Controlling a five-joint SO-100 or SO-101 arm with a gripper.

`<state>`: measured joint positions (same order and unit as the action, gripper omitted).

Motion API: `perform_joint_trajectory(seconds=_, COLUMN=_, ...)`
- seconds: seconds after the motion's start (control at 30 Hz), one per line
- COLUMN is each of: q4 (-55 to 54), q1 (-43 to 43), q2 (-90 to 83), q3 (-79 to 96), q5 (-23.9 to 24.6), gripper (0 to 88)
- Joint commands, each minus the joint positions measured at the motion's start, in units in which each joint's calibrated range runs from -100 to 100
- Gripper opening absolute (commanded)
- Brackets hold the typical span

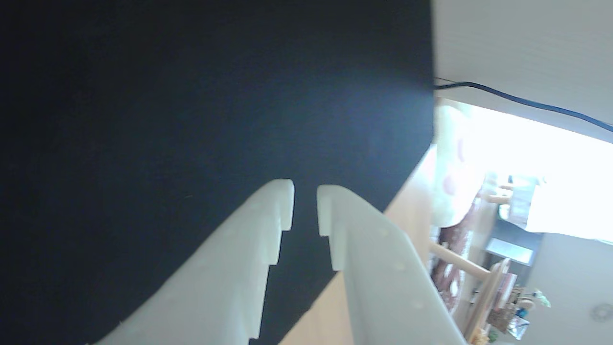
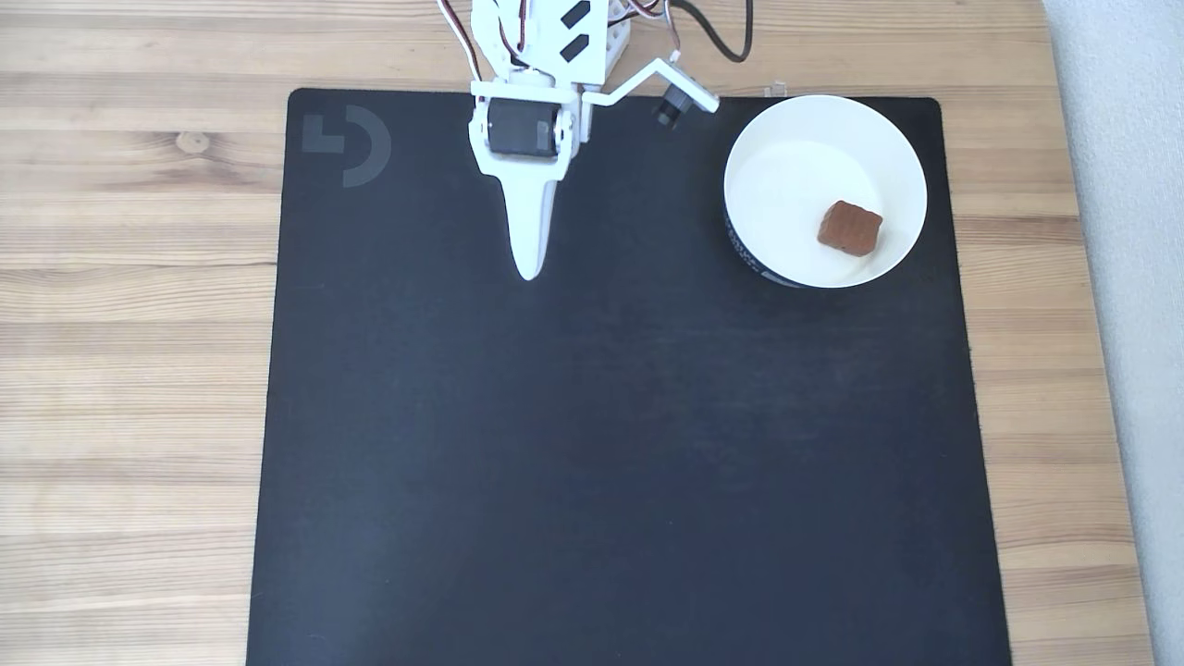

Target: Pick up the toy and place it on the plate

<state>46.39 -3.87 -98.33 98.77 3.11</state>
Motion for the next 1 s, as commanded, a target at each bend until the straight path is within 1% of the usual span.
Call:
perform_joint_trajectory(seconds=0.0, q4=5.7, q1=-0.6, q2=-0.9, q3=0.8, q5=-0.7, gripper=2.5)
perform_joint_trajectory(seconds=0.1, q4=6.6, q1=-1.8, q2=-0.9, q3=0.8, q5=-0.7, gripper=2.5)
perform_joint_trajectory(seconds=0.97, q4=6.4, q1=-1.3, q2=-0.9, q3=0.8, q5=-0.6, gripper=2.6)
